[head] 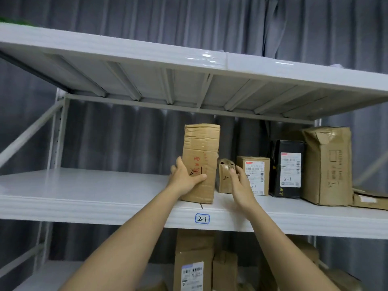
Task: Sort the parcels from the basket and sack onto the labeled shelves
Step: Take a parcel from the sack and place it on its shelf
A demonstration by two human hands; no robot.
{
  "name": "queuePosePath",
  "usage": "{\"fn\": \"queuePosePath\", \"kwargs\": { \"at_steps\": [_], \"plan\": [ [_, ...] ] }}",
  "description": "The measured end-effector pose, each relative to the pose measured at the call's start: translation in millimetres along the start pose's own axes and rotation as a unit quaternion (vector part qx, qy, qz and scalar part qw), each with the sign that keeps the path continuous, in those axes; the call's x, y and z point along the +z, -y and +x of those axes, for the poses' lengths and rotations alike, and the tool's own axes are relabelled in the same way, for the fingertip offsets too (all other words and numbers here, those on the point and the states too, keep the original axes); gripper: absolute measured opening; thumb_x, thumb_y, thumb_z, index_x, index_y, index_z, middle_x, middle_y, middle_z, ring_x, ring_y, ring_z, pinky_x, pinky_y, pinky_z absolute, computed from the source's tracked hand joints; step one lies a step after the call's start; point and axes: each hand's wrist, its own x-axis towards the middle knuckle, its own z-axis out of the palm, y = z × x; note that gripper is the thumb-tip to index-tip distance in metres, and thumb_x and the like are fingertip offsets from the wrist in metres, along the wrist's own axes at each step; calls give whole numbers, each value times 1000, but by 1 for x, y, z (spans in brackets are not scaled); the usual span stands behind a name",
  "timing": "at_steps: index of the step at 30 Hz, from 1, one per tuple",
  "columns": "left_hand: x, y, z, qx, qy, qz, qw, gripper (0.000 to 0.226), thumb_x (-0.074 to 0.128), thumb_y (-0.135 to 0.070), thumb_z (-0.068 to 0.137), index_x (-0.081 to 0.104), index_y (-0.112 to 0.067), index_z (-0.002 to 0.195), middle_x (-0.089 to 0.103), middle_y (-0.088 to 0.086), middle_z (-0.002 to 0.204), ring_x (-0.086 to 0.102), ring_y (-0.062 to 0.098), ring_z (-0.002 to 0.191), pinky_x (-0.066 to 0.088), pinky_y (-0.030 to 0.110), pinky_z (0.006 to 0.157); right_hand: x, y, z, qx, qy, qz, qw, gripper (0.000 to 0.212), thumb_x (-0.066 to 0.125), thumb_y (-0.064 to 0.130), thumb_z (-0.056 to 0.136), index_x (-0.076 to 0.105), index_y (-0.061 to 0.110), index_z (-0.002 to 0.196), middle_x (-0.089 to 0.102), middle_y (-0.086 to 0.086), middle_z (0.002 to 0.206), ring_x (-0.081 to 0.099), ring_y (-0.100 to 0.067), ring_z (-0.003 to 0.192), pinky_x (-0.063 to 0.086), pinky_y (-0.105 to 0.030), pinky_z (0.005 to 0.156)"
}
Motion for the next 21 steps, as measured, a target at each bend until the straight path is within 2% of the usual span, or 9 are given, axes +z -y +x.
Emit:
{"fn": "queuePosePath", "kwargs": {
  "at_steps": [3,6,15,21],
  "plan": [
    [15,-1,9,-18,0,2,1000,112,75,-46,77,-2,-14,151,22,17,149,35,33,134,33,43,108,-7,-7,5,13,3,-34,999,53,36,45,103,30,23,150,31,-1,155,30,-18,141,24,-36,115],
    [28,-2,19,-34,-7,38,999,113,71,-51,79,-7,-14,151,24,18,150,37,35,133,35,43,104,-11,-14,10,31,2,-61,998,57,37,49,101,27,23,152,25,-4,158,28,-22,144,24,-42,119],
    [55,1,54,-48,-34,92,994,103,69,-51,81,1,-12,149,31,18,147,38,36,131,37,44,102,-16,-21,21,36,2,-122,992,57,37,47,102,25,22,153,20,-6,159,24,-25,145,22,-42,117],
    [54,3,66,-51,-18,92,994,97,69,-48,82,7,-12,147,33,17,145,39,35,130,38,43,101,-20,-19,19,54,1,-158,986,58,37,48,102,25,23,153,21,-7,159,25,-28,145,24,-44,116]
  ]
}}
